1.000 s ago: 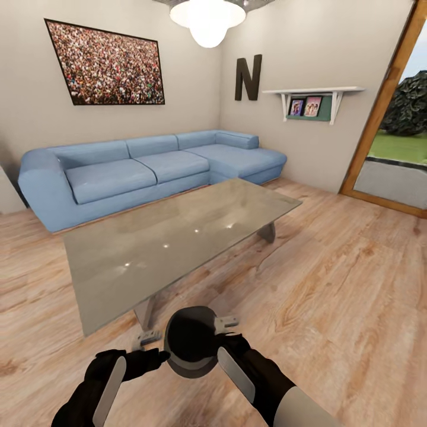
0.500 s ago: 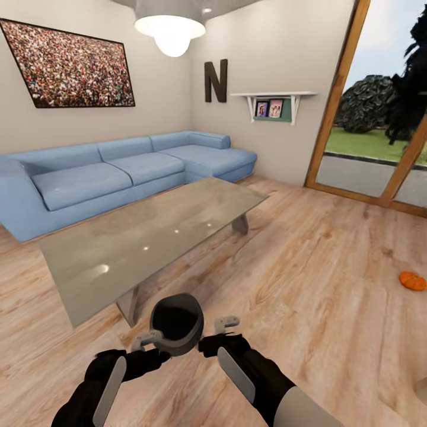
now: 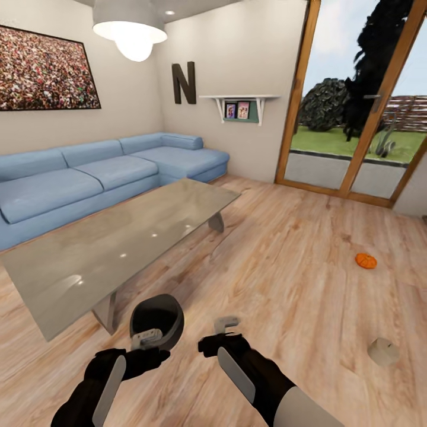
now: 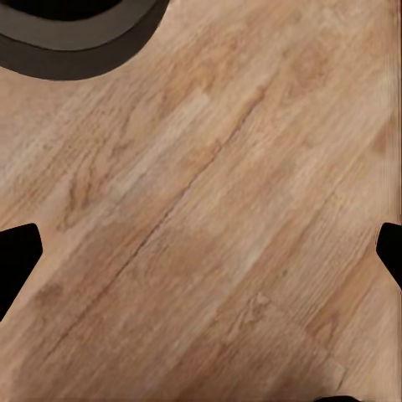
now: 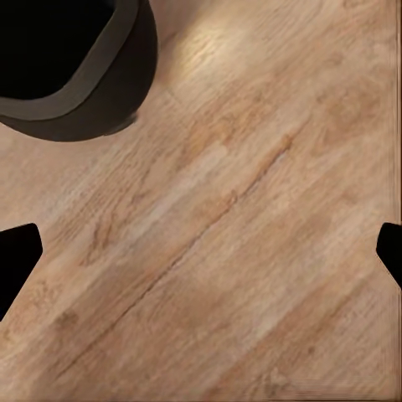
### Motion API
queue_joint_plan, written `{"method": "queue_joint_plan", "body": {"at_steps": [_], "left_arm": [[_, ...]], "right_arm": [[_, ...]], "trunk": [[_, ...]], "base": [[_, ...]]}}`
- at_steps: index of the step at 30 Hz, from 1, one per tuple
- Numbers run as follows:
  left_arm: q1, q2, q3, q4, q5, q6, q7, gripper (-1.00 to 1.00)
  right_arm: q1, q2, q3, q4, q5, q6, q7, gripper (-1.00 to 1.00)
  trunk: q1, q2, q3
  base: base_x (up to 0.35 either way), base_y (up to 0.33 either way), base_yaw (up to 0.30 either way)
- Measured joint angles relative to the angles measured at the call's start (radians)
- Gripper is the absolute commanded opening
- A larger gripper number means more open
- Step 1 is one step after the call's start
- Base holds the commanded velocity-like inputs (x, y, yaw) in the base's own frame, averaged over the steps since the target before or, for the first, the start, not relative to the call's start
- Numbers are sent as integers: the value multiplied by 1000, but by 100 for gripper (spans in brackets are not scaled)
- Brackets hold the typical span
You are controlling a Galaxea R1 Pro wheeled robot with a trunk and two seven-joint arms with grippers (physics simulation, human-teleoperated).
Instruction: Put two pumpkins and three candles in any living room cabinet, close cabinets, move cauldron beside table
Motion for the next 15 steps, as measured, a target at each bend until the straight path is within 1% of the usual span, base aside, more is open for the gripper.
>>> {"method": "queue_joint_plan", "body": {"at_steps": [8,10,15], "left_arm": [[0,4,1,-9,0,-1,-3,100],[0,4,1,-9,0,-1,-3,100],[0,4,1,-9,0,0,-3,100]], "right_arm": [[0,0,0,0,0,-1,0,100],[0,0,0,0,0,-1,0,100],[0,0,0,0,0,-2,0,100]], "trunk": [[0,0,3],[0,0,4],[0,0,7]], "base": [[-7,0,-280],[-140,9,-280],[-234,73,-280]]}}
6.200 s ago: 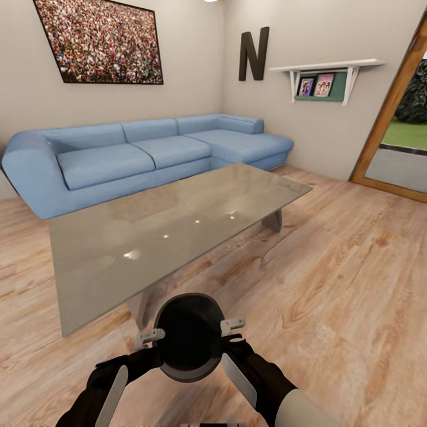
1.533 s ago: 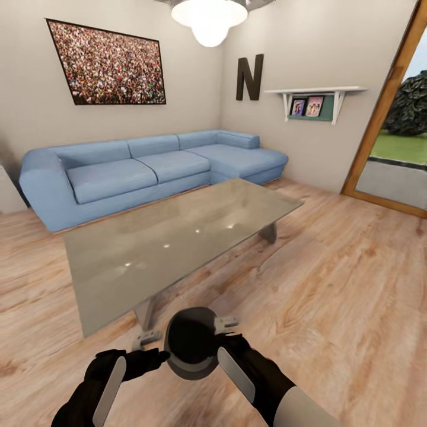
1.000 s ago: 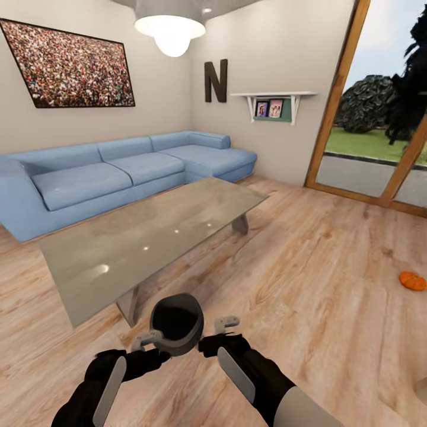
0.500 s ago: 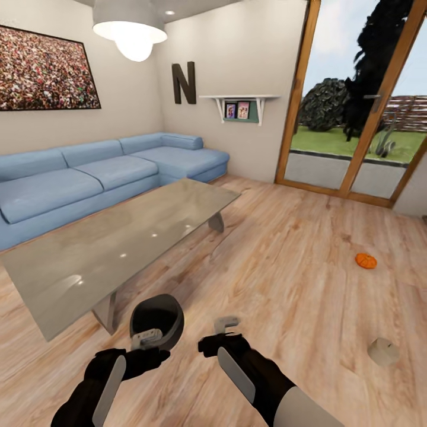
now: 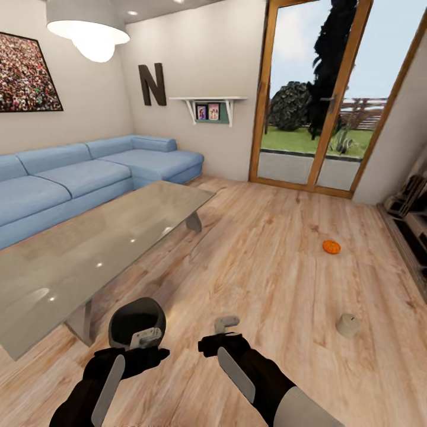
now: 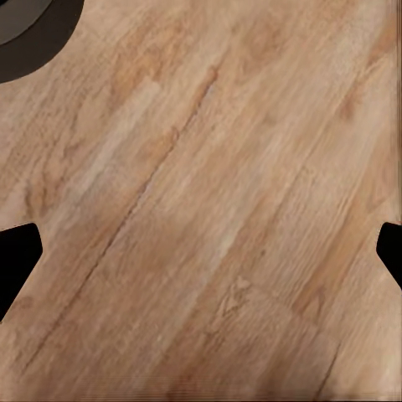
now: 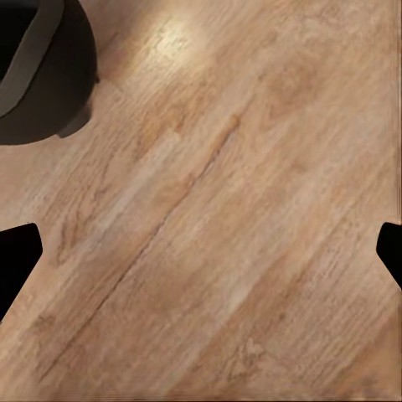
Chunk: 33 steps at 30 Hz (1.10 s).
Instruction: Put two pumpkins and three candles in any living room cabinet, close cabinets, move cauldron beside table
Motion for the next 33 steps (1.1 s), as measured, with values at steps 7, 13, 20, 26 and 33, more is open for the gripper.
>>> {"method": "queue_joint_plan", "body": {"at_steps": [7,13,20,26,33], "left_arm": [[0,1,-1,0,0,0,0,100],[0,2,-2,0,0,0,-1,100],[0,2,0,1,-1,0,-2,100],[0,2,0,2,0,0,-2,100],[0,2,-1,2,0,0,-2,100]], "right_arm": [[0,0,0,0,0,-2,1,100],[0,0,0,0,0,-2,1,100],[0,0,0,0,0,-2,1,100],[0,0,0,0,0,-2,2,100],[0,0,1,0,0,-1,2,100]], "trunk": [[0,0,4],[0,0,8],[0,0,14],[0,0,18],[0,0,23]], "base": [[-53,22,-280],[-3,41,-278],[-53,249,-276],[-207,257,-276],[-303,64,-276]]}}
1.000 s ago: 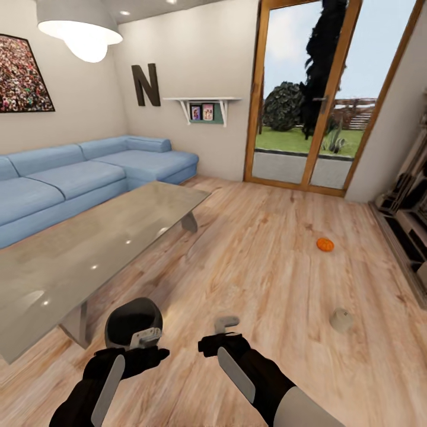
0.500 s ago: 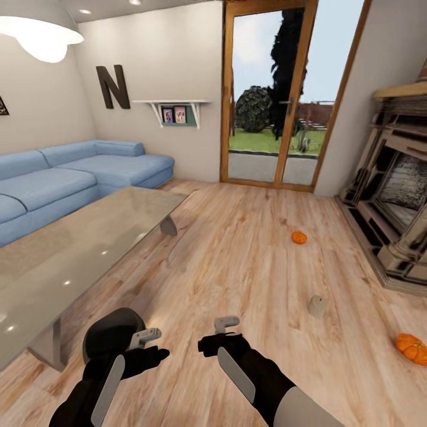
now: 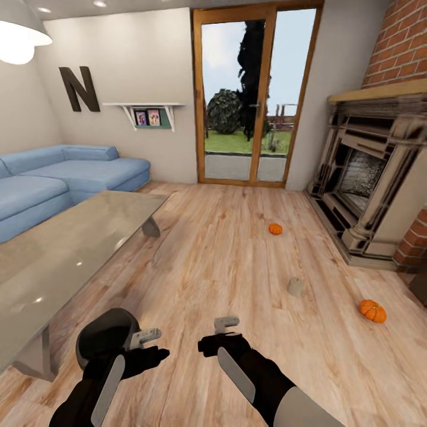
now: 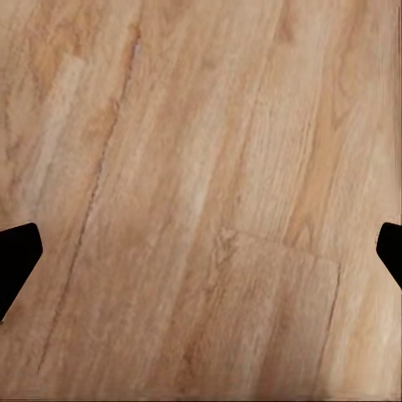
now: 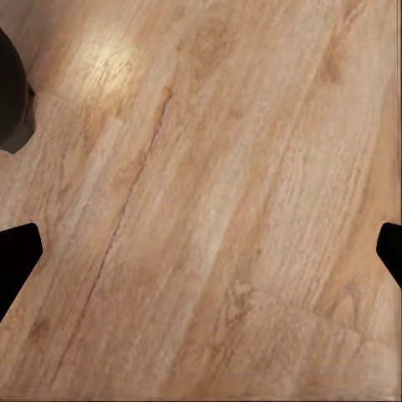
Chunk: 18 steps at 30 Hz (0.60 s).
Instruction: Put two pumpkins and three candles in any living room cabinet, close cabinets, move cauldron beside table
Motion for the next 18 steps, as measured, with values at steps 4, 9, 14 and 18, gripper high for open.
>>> {"method": "queue_joint_plan", "body": {"at_steps": [4,9,14,18], "left_arm": [[0,0,0,0,0,0,0,100],[0,0,0,0,0,-1,0,100],[0,0,0,0,0,-2,0,100],[0,0,0,0,-1,-2,0,100]], "right_arm": [[0,0,0,0,0,0,0,100],[0,0,0,0,0,1,0,100],[0,0,0,0,0,1,0,100],[0,0,0,0,0,1,0,100]], "trunk": [[0,0,3],[0,0,7],[0,0,11],[0,0,14]], "base": [[-257,5,-277],[-51,1,-277],[-5,0,-277],[-1,0,-277]]}}
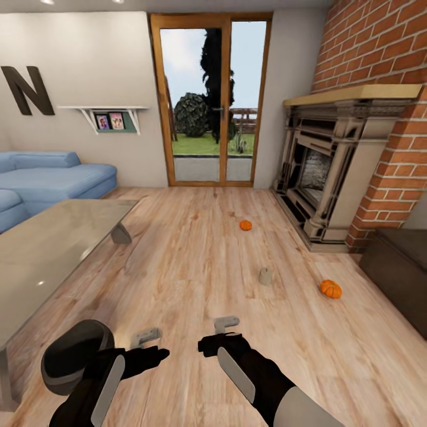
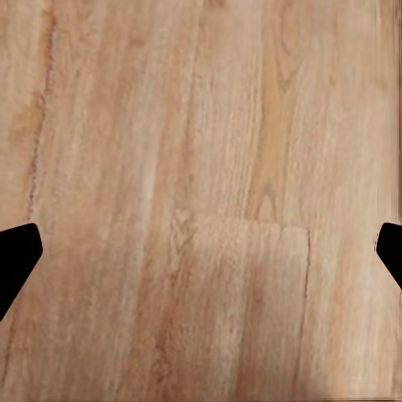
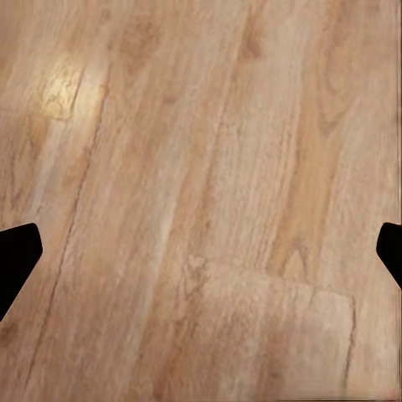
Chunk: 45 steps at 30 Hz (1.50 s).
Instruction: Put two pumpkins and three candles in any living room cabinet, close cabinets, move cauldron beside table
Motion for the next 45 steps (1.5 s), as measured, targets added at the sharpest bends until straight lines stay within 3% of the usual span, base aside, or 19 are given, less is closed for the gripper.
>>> {"method": "queue_joint_plan", "body": {"at_steps": [8,14,17,19,22,23,25,28,35,45], "left_arm": [[0,1,0,1,-1,-5,-1,100],[0,2,-2,11,-8,-11,4,100],[0,2,-4,21,-8,-13,5,100],[0,3,-5,42,-11,-14,5,100],[2,17,-5,83,-17,-38,5,100],[2,40,-5,118,-20,-83,5,100],[3,60,-6,186,-19,-157,5,100],[3,71,-7,264,-21,-230,5,100],[3,72,-11,294,-43,-261,3,100],[3,69,-14,290,-47,-258,0,100]], "right_arm": [[0,0,-5,-8,0,2,-1,100],[14,0,-133,-32,2,35,-3,100],[28,0,-174,-38,1,33,-3,100],[71,0,-206,-40,0,15,-2,100],[171,-67,-252,-45,0,-58,-1,100],[230,-87,-274,-47,1,-110,0,100],[296,-102,-303,-49,0,-165,0,100],[339,-110,-343,-49,1,-198,1,100],[355,-113,-365,-42,10,-213,3,100],[356,-115,-369,-29,9,-232,-1,100]], "trunk": [[0,0,6],[0,0,9],[0,0,8],[0,0,6],[0,0,2],[0,0,0],[0,0,-3],[0,0,-7],[0,0,-19],[0,0,-35]], "base": [[0,0,-277],[0,0,-276],[0,0,-223],[0,0,-172],[0,0,-136],[0,0,-110],[0,0,-103],[0,0,-99],[0,0,-98],[-10,0,-135]]}}
